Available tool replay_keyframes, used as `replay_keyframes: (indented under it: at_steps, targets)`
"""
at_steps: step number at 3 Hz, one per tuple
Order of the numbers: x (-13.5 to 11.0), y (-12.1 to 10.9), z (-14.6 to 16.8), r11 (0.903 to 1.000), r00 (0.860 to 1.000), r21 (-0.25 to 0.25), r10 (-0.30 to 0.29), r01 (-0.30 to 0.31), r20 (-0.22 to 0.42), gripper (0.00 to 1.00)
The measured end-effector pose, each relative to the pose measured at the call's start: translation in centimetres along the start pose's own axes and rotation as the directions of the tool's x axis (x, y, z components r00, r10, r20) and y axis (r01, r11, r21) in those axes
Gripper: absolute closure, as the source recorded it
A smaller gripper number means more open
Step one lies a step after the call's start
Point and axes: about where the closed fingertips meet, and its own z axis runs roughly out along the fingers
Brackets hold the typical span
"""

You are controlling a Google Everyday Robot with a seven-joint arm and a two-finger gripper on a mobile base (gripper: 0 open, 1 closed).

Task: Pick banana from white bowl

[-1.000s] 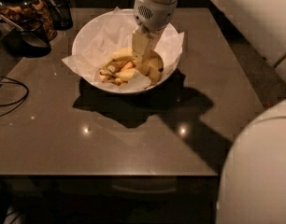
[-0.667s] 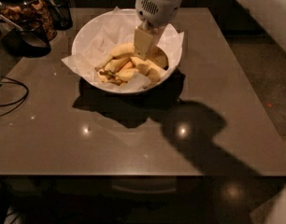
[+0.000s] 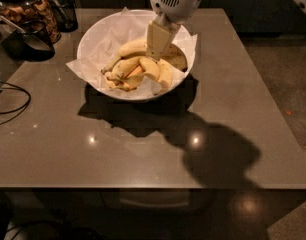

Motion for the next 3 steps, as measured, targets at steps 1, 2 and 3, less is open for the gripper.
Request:
replay_keyframes:
  at_steps: [1,2,3]
  targets:
    - [2.0,1.9,-0.8,0.9996,1.0,-0.026,0.012,-0.012,0.017,1.0]
    - [5.5,5.1,-2.5,0.997,0.997,-0.04,0.068,-0.067,0.032,1.0]
    - [9.2,7.8,-4.1,0.9889,0.989,-0.031,0.146,-0.145,0.014,1.0]
